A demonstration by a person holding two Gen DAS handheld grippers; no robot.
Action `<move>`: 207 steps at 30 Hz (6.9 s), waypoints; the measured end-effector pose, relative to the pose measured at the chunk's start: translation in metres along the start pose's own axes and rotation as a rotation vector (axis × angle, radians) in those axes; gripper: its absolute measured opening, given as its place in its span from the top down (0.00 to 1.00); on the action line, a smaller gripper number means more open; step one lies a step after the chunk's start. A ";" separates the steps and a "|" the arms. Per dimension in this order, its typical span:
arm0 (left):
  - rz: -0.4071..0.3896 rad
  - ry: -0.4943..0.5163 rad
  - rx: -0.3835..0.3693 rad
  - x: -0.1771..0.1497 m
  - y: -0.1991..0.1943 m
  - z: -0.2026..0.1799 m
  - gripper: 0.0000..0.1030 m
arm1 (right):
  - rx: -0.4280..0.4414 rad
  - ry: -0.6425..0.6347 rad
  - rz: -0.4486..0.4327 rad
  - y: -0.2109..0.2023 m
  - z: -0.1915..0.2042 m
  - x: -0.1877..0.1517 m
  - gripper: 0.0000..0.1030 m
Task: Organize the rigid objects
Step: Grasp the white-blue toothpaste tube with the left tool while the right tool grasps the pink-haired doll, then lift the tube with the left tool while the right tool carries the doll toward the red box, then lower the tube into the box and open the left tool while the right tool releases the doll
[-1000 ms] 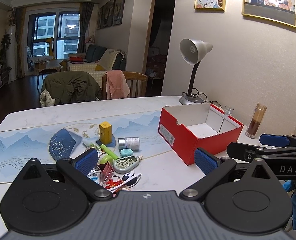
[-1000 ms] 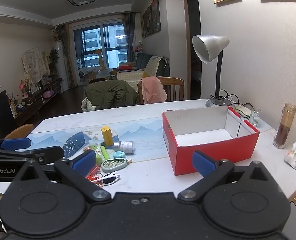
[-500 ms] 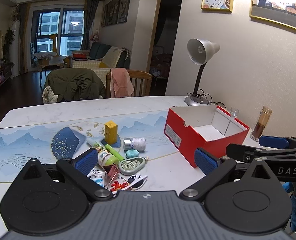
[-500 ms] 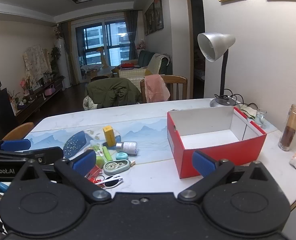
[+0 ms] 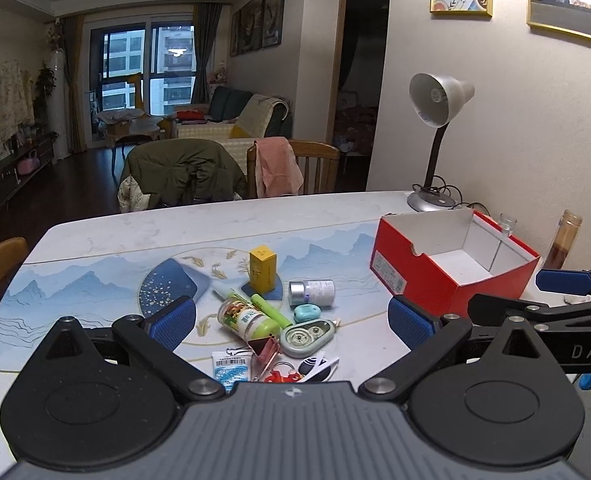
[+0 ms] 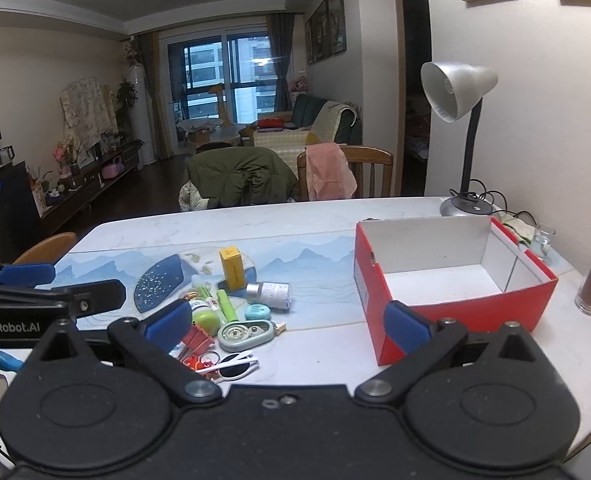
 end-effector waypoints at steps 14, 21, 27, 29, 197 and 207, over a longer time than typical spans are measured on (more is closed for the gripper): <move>0.103 -0.117 0.116 -0.013 0.057 0.074 0.00 | 0.085 -0.060 0.115 0.047 0.012 -0.018 0.01; 0.242 -0.151 0.184 -0.053 0.102 0.102 0.00 | 0.184 -0.167 0.227 0.078 0.045 -0.046 0.02; 0.331 -0.140 0.175 -0.081 0.129 0.102 0.00 | 0.202 -0.176 0.305 0.105 0.058 -0.064 0.05; 0.358 -0.139 0.174 -0.089 0.137 0.101 0.00 | 0.222 -0.183 0.323 0.112 0.064 -0.069 0.05; 0.523 0.167 -0.167 0.043 0.324 -0.268 0.66 | 0.043 -0.208 0.492 0.223 -0.280 0.007 0.25; 0.662 0.217 -0.150 0.025 0.360 -0.279 0.66 | 0.052 -0.256 0.616 0.244 -0.283 -0.008 0.25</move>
Point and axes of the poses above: each gripper's, at about its wrist camera, not at the fingertips, and y roughly the way its jaws point, z to its left, x to its top, the point moved 10 cm from there along y, roughly the way its jaws point, and after that the axes turned 5 degrees about z, right-handed, at the moved point
